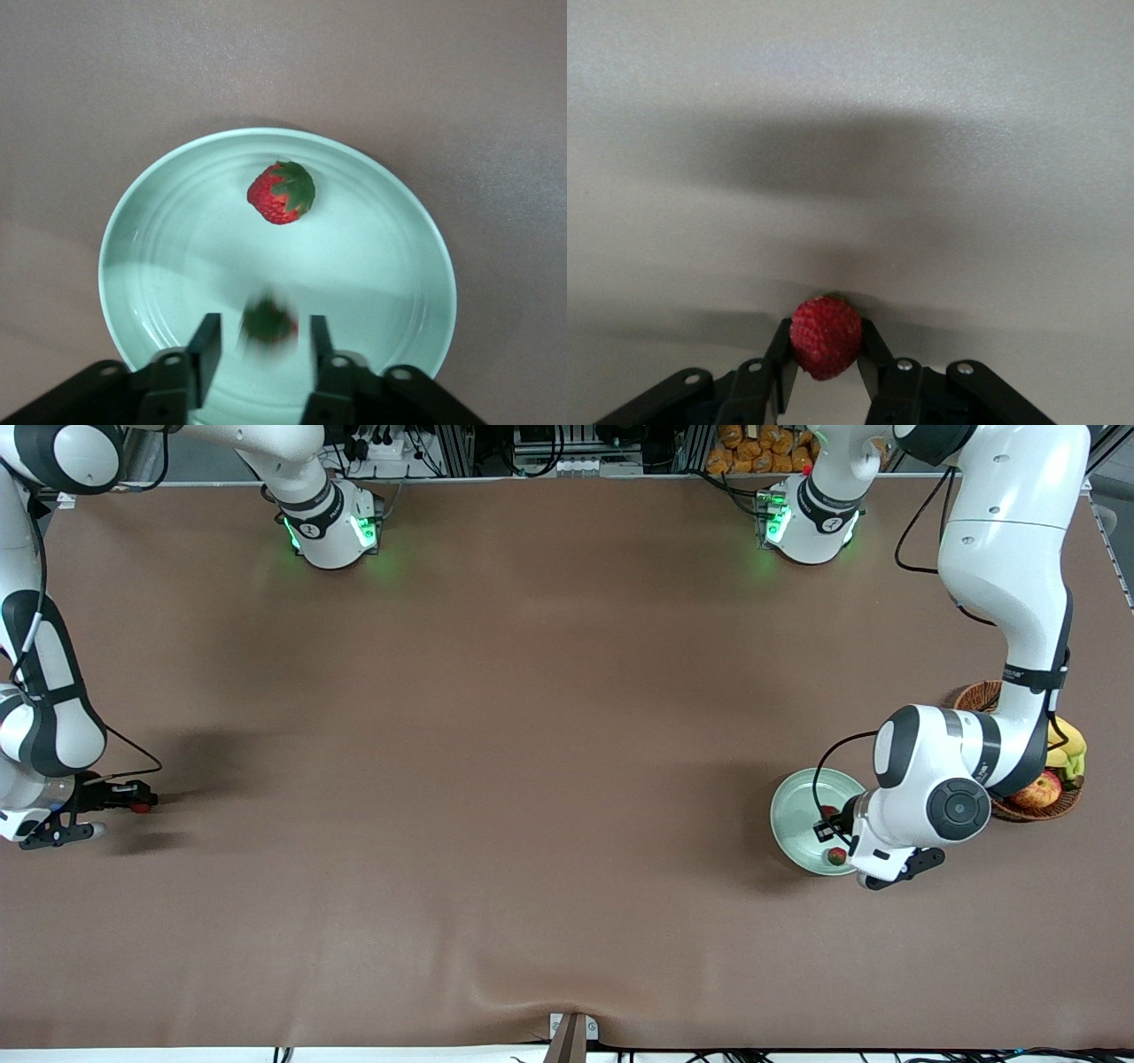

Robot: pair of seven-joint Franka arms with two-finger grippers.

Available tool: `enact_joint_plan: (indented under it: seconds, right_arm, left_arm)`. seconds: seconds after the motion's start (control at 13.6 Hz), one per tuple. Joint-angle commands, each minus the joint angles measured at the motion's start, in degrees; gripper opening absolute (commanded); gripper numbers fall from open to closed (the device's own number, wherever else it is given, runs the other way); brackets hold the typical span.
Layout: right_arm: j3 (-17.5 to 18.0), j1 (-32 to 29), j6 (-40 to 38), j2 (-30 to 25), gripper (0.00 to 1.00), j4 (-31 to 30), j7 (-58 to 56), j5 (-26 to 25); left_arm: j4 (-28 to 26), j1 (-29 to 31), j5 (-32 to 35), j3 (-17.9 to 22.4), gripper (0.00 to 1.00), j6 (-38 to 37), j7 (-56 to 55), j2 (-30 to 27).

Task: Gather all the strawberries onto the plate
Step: 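Carry the last strawberry toward the plate and release it with the right gripper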

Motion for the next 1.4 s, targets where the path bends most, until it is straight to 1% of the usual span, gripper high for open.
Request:
enact_joint_plan:
  seconds: [0.0,0.07,0.15,0.22,0.3,0.44,0.52,0.59,0.74,0.89,1.11,1.18,1.33]
  right_arm:
    - [1.39,1.53,-0.98,-2.20,0.00,-0.56,-0.71,-0.79]
    - [1.39,3.80,-0.89,-2.99,0.00,-0.12,-0.88,-0.71]
    - [2.18,6.09,-0.98,-3.26,0.00,0.23,-0.89,-0.62]
    - [3.93,7.94,-0.98,-3.61,0.00,0.58,-1.58,-0.62]
    - [6.12,9.17,-0.89,-3.70,0.00,0.76,-2.89,-0.62]
    - [11.04,11.90,-0.80,-3.35,0.00,0.76,-4.14,-0.35]
    - [12.98,14.17,-0.45,-3.18,0.00,0.76,-3.96,-0.18]
    - [14.04,17.50,-0.19,-3.09,0.00,0.76,-3.61,0.00]
    - [14.14,25.76,1.91,-3.09,0.00,0.76,-3.52,0.52]
    - [14.05,32.62,6.12,-2.91,0.00,0.67,-3.26,0.70]
    - [13.00,42.99,11.32,-1.42,0.00,1.02,-2.91,-0.09]
    - [12.30,45.72,11.67,-0.98,0.00,1.55,-2.30,-0.09]
    - [10.98,51.26,11.94,0.07,0.00,2.42,-1.07,-0.18]
  left_arm:
    - [-0.25,0.03,-0.27,-0.34,1.00,-0.81,0.58,-2.33]
    - [-0.42,0.03,-0.27,-0.34,1.00,-1.77,0.49,-4.34]
    - [-0.16,0.12,-0.27,-0.43,1.00,-5.35,0.75,-6.80]
    - [-0.07,0.12,-0.27,-0.52,1.00,-8.95,2.32,-9.34]
    - [-0.07,0.21,-0.27,-0.52,1.00,-10.81,4.60,-11.55]
    - [-0.07,0.21,-0.62,-0.60,1.00,-12.84,6.55,-14.54]
    - [-0.07,0.21,-0.62,-0.69,1.00,-13.37,7.60,-15.25]
    - [-0.07,0.04,-0.80,-0.87,1.00,-13.90,7.87,-16.56]
    - [0.97,0.03,-1.06,-1.39,1.00,-18.19,7.96,-18.94]
    - [2.47,-0.14,-0.98,-2.27,1.00,-20.67,7.96,-19.47]
    - [2.74,-0.67,-1.06,-2.62,1.00,-20.76,7.96,-19.30]
    - [2.74,-0.58,-1.06,-3.32,1.00,-20.76,7.96,-19.30]
    - [2.74,-0.32,-1.06,-3.50,1.00,-20.76,8.05,-19.30]
